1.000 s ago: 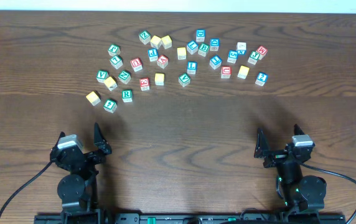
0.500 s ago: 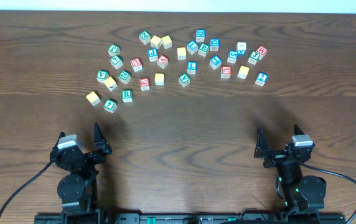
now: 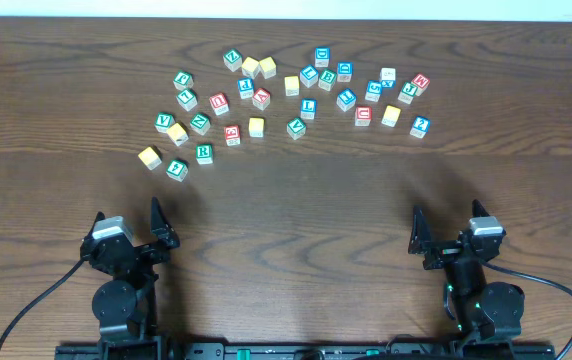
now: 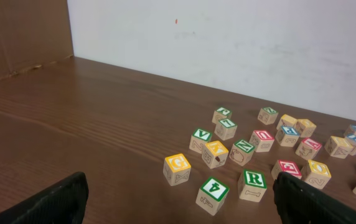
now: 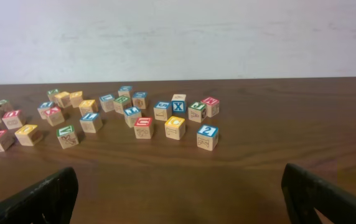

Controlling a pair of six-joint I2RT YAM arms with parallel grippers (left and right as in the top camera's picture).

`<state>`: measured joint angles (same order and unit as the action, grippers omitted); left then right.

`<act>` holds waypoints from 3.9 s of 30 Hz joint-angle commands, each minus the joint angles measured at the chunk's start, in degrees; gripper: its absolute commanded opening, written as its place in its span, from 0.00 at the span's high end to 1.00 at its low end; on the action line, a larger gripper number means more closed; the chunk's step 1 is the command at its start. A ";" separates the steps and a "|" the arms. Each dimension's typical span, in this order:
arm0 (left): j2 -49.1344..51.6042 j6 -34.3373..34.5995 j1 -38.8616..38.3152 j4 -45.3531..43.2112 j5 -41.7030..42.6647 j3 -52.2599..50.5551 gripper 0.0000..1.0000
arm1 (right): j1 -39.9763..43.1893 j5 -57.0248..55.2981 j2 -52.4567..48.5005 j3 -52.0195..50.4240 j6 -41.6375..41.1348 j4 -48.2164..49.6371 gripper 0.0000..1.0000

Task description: Spell out CORL

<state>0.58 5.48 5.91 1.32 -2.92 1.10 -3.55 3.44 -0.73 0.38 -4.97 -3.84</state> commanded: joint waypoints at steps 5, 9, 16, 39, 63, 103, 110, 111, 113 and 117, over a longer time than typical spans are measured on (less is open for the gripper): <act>-0.35 -0.96 0.13 2.60 -0.57 -0.87 0.07 | 0.48 0.57 0.33 -0.07 -0.52 -0.20 0.01; -0.35 -0.94 0.13 2.60 -0.57 -0.87 0.07 | 0.48 0.55 0.33 -0.07 -0.52 -0.22 0.01; -0.35 -0.94 0.13 2.60 -0.57 -0.87 0.06 | 0.48 0.55 0.33 -0.07 -0.52 -0.22 0.01; -0.35 -0.94 0.13 2.51 -0.98 -0.87 0.07 | 0.48 0.55 0.33 -0.07 -0.52 -0.22 0.01; -0.35 -0.68 0.13 1.99 -0.76 -0.87 0.06 | 0.48 0.55 0.33 -0.07 -0.52 -0.22 0.01; -0.26 -1.44 0.13 -3.13 8.35 0.76 0.06 | 0.48 0.57 0.33 -0.07 -0.52 -0.22 0.01; 2.19 -1.42 0.13 -4.46 8.33 0.76 0.06 | 0.48 0.57 0.33 -0.07 -0.52 -0.22 0.01; 2.69 -1.42 0.13 -4.85 8.33 0.76 0.06 | 0.48 0.55 0.33 -0.07 -0.52 -0.22 0.01; 3.89 -1.42 0.13 -5.81 8.33 0.85 0.06 | 0.48 0.55 0.33 -0.07 -0.52 -0.22 0.01; 6.93 -1.42 0.13 -6.19 8.35 2.21 0.06 | 0.48 0.55 0.33 -0.07 -0.52 -0.22 0.01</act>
<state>5.50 4.60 5.91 -4.51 4.62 1.10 -3.55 3.44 -0.73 0.38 -4.97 -3.84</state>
